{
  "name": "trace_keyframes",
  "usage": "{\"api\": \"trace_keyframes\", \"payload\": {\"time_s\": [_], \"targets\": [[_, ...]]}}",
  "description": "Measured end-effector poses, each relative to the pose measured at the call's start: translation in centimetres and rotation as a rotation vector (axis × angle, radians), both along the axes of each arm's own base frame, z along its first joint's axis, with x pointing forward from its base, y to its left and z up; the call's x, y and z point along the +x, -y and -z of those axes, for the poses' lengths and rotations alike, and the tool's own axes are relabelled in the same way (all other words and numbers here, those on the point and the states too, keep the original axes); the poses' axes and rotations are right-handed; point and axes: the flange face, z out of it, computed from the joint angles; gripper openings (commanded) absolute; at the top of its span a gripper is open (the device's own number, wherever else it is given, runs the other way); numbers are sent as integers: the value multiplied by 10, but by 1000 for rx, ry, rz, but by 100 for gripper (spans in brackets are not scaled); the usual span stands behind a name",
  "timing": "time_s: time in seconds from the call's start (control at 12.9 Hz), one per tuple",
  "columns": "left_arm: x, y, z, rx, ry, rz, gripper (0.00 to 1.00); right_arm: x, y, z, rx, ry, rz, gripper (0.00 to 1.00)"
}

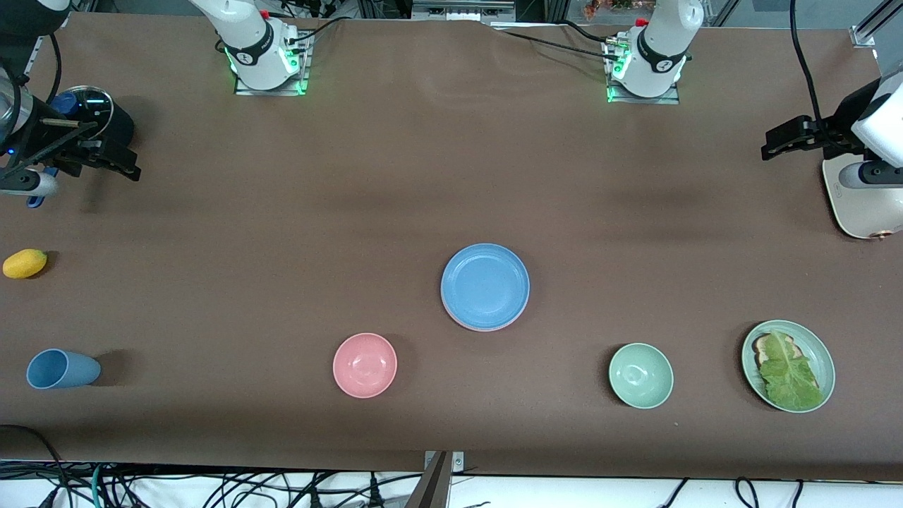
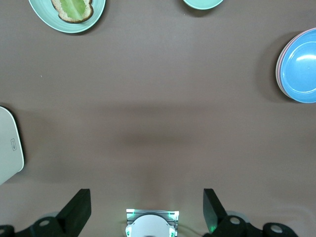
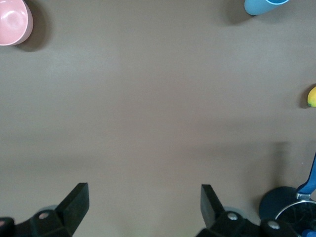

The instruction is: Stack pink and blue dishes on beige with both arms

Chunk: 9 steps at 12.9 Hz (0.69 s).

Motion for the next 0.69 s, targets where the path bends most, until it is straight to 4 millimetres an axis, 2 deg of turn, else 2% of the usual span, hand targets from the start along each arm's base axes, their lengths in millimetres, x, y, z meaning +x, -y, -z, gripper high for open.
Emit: {"api": "trace_keyframes", "payload": {"time_s": [0.69], "targets": [[0,0,0,-1,0,1,100,15,5,2,1,17,9,100]]}}
